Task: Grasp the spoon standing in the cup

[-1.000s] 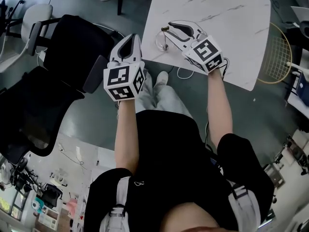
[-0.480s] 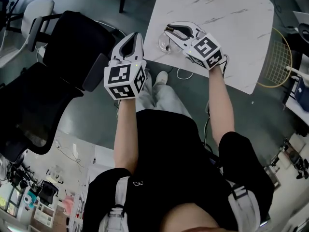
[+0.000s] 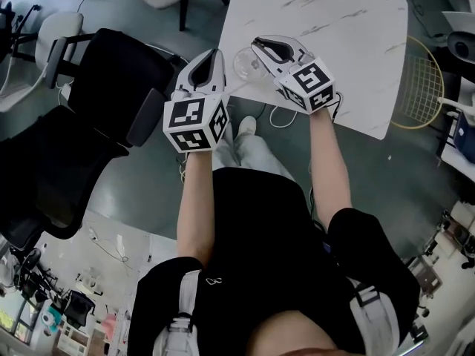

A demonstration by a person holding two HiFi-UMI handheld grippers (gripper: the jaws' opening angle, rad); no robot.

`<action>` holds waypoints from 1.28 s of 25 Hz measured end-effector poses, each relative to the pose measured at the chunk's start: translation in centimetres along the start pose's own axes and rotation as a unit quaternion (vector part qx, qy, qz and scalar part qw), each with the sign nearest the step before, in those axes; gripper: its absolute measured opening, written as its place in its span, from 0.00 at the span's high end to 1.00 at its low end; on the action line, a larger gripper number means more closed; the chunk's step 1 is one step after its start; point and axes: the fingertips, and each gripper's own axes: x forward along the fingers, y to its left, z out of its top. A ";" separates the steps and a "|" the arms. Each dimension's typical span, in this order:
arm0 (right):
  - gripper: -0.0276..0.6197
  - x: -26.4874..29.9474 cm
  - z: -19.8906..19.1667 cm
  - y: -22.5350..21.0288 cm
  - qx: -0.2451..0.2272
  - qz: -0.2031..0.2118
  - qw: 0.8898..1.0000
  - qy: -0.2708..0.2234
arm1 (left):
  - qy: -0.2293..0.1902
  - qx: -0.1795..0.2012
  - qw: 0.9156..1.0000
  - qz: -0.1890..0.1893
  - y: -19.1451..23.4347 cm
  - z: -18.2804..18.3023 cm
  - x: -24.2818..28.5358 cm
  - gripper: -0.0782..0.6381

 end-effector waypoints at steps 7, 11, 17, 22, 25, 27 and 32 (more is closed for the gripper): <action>0.88 -4.7 6.1 -0.5 0.039 -0.068 0.991 -0.104 | -0.040 0.006 0.999 -0.016 -2.6 2.5 -0.7 0.87; 0.88 -8.0 9.3 -0.4 0.043 -0.101 0.982 -0.151 | -0.068 0.014 0.997 -0.026 -4.2 4.3 -1.2 0.87; 0.88 -14.4 12.8 -0.8 0.010 -0.164 0.965 -0.205 | -0.124 0.077 0.988 -0.047 -7.8 8.4 -2.4 0.87; 0.88 -20.5 13.9 -2.4 0.045 -0.223 0.939 -0.258 | -0.173 0.126 0.976 -0.047 -11.6 11.5 -3.7 0.87; 0.88 -22.5 13.6 -3.0 0.054 -0.240 0.930 -0.273 | -0.174 0.133 0.974 -0.060 -13.3 11.7 -3.7 0.87; 0.88 -23.4 13.4 -3.4 0.055 -0.247 0.927 -0.277 | -0.172 0.137 0.973 -0.068 -14.1 11.6 -3.5 0.87; 0.88 -24.4 12.8 -3.6 0.056 -0.254 0.924 -0.281 | -0.176 0.139 0.972 -0.068 -15.2 11.2 -3.4 0.87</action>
